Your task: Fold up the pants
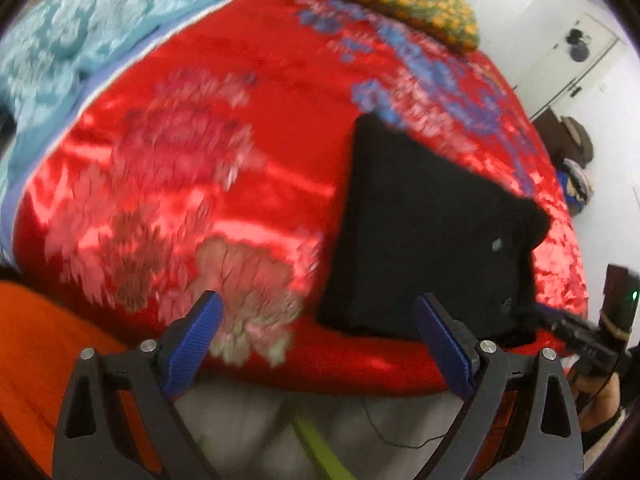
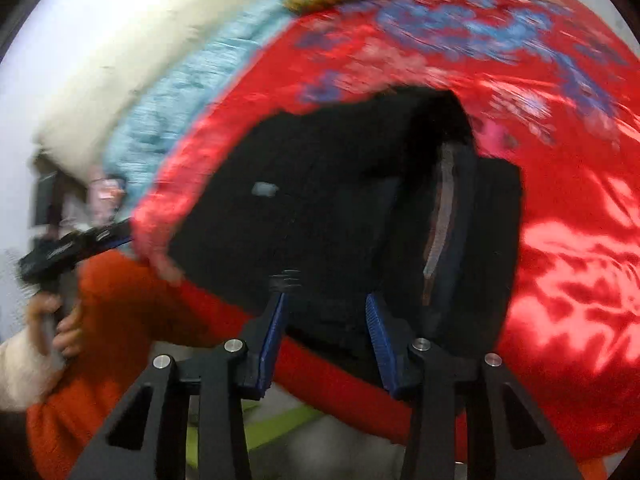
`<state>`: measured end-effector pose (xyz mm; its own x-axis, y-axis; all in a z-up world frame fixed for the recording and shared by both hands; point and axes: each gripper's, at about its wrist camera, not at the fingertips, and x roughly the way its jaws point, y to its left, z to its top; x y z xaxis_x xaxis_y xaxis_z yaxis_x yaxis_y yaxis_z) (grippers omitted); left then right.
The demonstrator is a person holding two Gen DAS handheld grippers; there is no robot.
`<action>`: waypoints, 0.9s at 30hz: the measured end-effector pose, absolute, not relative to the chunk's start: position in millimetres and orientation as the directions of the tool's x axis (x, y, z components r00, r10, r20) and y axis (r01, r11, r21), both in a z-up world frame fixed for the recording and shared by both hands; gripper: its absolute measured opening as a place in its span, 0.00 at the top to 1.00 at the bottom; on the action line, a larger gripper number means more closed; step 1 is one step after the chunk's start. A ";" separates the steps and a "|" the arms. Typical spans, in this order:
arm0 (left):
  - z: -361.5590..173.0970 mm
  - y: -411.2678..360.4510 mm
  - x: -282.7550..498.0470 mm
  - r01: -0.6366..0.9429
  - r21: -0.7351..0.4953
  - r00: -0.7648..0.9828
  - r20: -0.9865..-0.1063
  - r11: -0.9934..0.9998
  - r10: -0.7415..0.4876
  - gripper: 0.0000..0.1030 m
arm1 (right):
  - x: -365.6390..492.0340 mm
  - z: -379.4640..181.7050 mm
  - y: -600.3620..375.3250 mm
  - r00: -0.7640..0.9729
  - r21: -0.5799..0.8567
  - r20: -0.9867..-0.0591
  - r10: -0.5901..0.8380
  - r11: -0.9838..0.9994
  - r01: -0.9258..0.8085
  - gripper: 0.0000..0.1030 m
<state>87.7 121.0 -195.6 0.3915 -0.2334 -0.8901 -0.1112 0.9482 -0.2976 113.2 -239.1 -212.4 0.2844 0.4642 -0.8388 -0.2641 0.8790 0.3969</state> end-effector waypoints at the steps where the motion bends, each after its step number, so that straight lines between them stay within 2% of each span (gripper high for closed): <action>1: -201.7 121.1 88.3 -0.113 -0.299 0.377 -0.895 0.948 -0.237 0.06 | 114.8 -216.4 -237.3 0.283 0.411 -0.834 0.473 0.876 -0.253 0.59; 2: -205.4 119.9 90.2 -0.116 -0.300 0.366 -0.899 0.947 -0.240 0.07 | 116.8 -218.8 -233.7 0.278 0.433 -0.824 0.493 0.866 -0.251 0.64; 3: -205.2 118.9 90.9 -0.118 -0.301 0.365 -0.899 0.946 -0.240 0.07 | 116.8 -217.2 -229.5 0.278 0.423 -0.829 0.485 0.870 -0.253 0.83; 4: -202.2 119.8 91.2 -0.117 -0.305 0.375 -0.895 0.945 -0.242 0.07 | 113.7 -205.7 -225.5 0.307 0.383 -0.833 0.459 0.881 -0.276 0.88; 7: -187.9 119.7 89.2 -0.090 -0.301 0.440 -0.867 0.949 -0.233 0.06 | 99.3 -158.8 -229.6 0.460 0.275 -0.783 0.419 0.896 -0.349 0.88; 9: -189.2 116.4 91.8 -0.079 -0.289 0.454 -0.863 0.954 -0.224 0.06 | 102.8 -156.2 -235.5 0.521 0.193 -0.777 0.353 0.922 -0.337 0.84; 10: -191.5 113.7 92.9 -0.073 -0.289 0.446 -0.865 0.954 -0.228 0.06 | 110.4 -171.3 -239.5 0.474 0.184 -0.820 0.321 0.932 -0.312 0.80; 12: -196.6 108.0 94.4 -0.058 -0.292 0.426 -0.872 0.955 -0.241 0.06 | 118.0 -195.4 -245.4 0.377 0.193 -0.880 0.288 0.943 -0.272 0.79; 14: -199.1 102.6 92.7 -0.040 -0.283 0.424 -0.874 0.958 -0.240 0.06 | 115.1 -195.1 -252.8 0.396 0.227 -0.858 0.327 0.933 -0.279 0.64; 15: -200.0 100.4 92.0 -0.034 -0.273 0.424 -0.875 0.961 -0.234 0.06 | 115.1 -191.7 -255.7 0.416 0.225 -0.849 0.326 0.935 -0.273 0.45; 16: -201.2 99.2 92.0 -0.030 -0.264 0.422 -0.877 0.964 -0.228 0.06 | 117.9 -189.6 -256.8 0.429 0.224 -0.842 0.326 0.936 -0.272 0.34; 20: -206.6 100.2 94.8 -0.041 -0.259 0.409 -0.886 0.965 -0.220 0.06 | 136.8 -200.5 -250.8 0.372 0.237 -0.859 0.351 0.918 -0.317 0.36; 22: -207.0 101.7 94.7 -0.044 -0.252 0.412 -0.886 0.967 -0.212 0.06 | 146.8 -210.4 -247.3 0.304 0.289 -0.862 0.405 0.886 -0.362 0.48; 24: -208.1 103.7 94.9 -0.051 -0.246 0.411 -0.888 0.968 -0.204 0.06 | 153.2 -217.0 -243.6 0.274 0.273 -0.876 0.397 0.876 -0.397 0.48; 27: -212.7 108.3 95.6 -0.067 -0.251 0.401 -0.893 0.966 -0.204 0.06 | 162.7 -229.1 -250.5 0.211 0.330 -0.881 0.425 0.868 -0.370 0.47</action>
